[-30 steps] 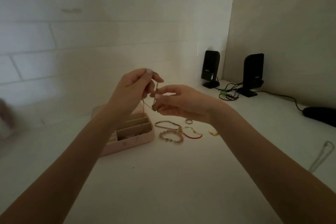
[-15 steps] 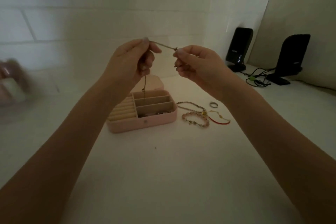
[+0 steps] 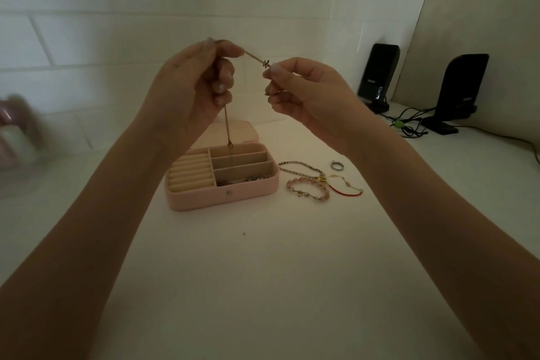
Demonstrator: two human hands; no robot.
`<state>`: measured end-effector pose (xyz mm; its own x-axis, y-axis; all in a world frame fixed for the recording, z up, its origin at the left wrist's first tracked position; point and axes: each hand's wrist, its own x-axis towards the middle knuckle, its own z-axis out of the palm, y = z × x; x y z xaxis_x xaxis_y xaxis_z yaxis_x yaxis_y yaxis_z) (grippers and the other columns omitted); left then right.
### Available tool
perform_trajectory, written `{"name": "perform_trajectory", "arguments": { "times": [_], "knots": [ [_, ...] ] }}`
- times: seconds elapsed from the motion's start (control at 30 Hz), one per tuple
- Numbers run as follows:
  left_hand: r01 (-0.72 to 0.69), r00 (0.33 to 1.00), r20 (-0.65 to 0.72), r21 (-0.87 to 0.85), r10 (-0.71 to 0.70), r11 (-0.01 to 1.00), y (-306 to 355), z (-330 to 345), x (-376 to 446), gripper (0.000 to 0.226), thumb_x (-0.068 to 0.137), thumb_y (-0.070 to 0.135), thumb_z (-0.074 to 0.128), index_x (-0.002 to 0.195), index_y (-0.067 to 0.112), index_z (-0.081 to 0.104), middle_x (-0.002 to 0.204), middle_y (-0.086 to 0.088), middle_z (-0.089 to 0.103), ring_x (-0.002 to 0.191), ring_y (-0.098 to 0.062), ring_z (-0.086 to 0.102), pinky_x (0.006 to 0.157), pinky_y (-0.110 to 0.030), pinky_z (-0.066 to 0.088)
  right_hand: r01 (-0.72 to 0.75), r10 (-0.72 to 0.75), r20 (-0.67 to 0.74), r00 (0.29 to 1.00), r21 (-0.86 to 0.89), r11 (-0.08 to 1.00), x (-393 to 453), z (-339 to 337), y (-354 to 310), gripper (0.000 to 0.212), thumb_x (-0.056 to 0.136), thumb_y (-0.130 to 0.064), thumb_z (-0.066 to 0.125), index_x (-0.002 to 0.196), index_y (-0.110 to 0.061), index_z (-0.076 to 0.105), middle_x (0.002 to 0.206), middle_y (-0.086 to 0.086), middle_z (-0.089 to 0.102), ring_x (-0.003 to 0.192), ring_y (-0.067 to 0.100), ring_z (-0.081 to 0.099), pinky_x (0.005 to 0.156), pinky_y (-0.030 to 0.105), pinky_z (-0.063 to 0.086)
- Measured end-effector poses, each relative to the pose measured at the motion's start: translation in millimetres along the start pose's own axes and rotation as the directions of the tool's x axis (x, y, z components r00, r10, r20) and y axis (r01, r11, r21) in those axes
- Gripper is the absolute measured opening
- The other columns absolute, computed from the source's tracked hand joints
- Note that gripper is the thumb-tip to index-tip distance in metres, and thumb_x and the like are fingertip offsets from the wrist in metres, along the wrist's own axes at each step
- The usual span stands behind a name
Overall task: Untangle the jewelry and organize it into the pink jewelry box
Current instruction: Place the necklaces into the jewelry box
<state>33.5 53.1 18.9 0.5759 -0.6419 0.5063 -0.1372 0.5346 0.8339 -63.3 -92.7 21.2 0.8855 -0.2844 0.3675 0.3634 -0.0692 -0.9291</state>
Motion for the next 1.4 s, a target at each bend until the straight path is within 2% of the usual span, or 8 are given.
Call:
{"name": "perform_trajectory", "arguments": {
  "times": [0.37,0.5,0.63,0.87,1.0,1.13,1.23,1.4],
  "knots": [
    [0.044,0.999,-0.014,0.038,-0.043,0.998,-6.2,1.1,-1.9,0.033,0.098,0.018,0.034,0.081,0.017,0.062,0.059,0.005,0.049,0.056,-0.008,0.039,0.052,-0.021,0.028,-0.003,0.003,0.002,1.0,-0.012,1.0,-2.1,0.3,-3.3,0.01,0.093,-0.012,0.055,0.088,-0.005,0.062,0.071,0.006,0.06,0.062,0.012,0.057,0.063,0.019,0.051],
    [0.121,0.993,-0.044,0.316,-0.112,0.941,-10.1,-1.2,-3.4,0.034,0.085,0.029,0.047,0.058,0.021,0.065,0.052,0.005,0.052,0.05,-0.007,0.043,0.056,-0.027,0.029,-0.038,0.038,-0.005,0.999,-0.024,0.999,-1.1,-2.9,-1.0,0.01,0.092,-0.013,0.057,0.089,-0.006,0.063,0.072,0.006,0.06,0.064,0.013,0.058,0.063,0.019,0.051],
    [0.231,0.972,-0.056,0.443,-0.23,0.866,-13.3,-6.1,-5.3,0.043,0.084,0.038,0.051,0.045,0.02,0.057,0.046,0.002,0.048,0.046,-0.013,0.045,0.052,-0.025,0.038,-0.043,0.043,-0.012,0.999,-0.02,0.999,-0.8,-5.8,-1.8,0.011,0.092,-0.014,0.058,0.09,-0.006,0.064,0.073,0.006,0.061,0.066,0.013,0.058,0.064,0.019,0.051],
    [0.155,0.973,0.042,0.606,-0.227,0.78,-17.2,-19.5,-8.6,0.038,0.078,0.046,0.063,0.05,0.02,0.065,0.059,-0.003,0.063,0.064,-0.016,0.064,0.067,-0.021,0.052,-0.074,0.081,0.061,0.995,-0.114,0.991,-2.8,-4.9,3.7,0.012,0.091,-0.014,0.059,0.093,-0.004,0.065,0.071,0.005,0.061,0.061,0.01,0.057,0.06,0.017,0.05],
    [0.201,0.934,0.083,0.679,-0.347,0.706,-20.2,-15.1,-12.9,0.052,0.064,0.052,0.074,0.075,0.003,0.062,0.073,-0.002,0.071,0.077,-0.01,0.069,0.075,-0.021,0.053,-0.084,0.11,0.094,0.989,-0.25,0.965,-4.4,0.2,9.0,0.014,0.089,-0.014,0.061,0.095,-0.002,0.066,0.071,0.005,0.063,0.06,0.01,0.057,0.059,0.016,0.051],
    [0.229,0.901,0.043,0.797,-0.431,0.559,-25.5,-12.6,-15.3,0.066,0.046,0.071,0.074,0.085,0.021,0.056,0.069,0.005,0.071,0.075,-0.01,0.068,0.084,-0.034,0.041,-0.065,0.1,0.09,0.991,-0.334,0.94,-5.5,2.6,13.2,0.014,0.088,-0.016,0.063,0.093,-0.003,0.066,0.07,0.004,0.064,0.06,0.009,0.058,0.061,0.018,0.052],
    [0.224,0.888,0.074,0.793,-0.454,0.567,-23.2,-11.3,-17.0,0.055,0.057,0.052,0.072,0.102,0.023,0.06,0.07,-0.001,0.073,0.068,-0.007,0.068,0.084,-0.03,0.041,-0.053,0.086,0.083,0.993,-0.342,0.938,-5.8,2.2,12.9,0.014,0.088,-0.015,0.063,0.092,-0.003,0.066,0.069,0.004,0.064,0.058,0.008,0.059,0.061,0.017,0.052],
    [0.218,0.908,0.09,0.731,-0.408,0.646,-17.6,-14.2,-16.5,0.011,0.079,0.014,0.068,0.089,0.018,0.071,0.085,-0.001,0.074,0.083,-0.015,0.07,0.079,-0.022,0.051,-0.039,0.048,0.022,0.999,-0.302,0.952,-3.9,0.1,12.1,0.015,0.088,-0.015,0.063,0.093,-0.002,0.067,0.07,0.006,0.064,0.062,0.013,0.059,0.061,0.019,0.053]
  ]
}}
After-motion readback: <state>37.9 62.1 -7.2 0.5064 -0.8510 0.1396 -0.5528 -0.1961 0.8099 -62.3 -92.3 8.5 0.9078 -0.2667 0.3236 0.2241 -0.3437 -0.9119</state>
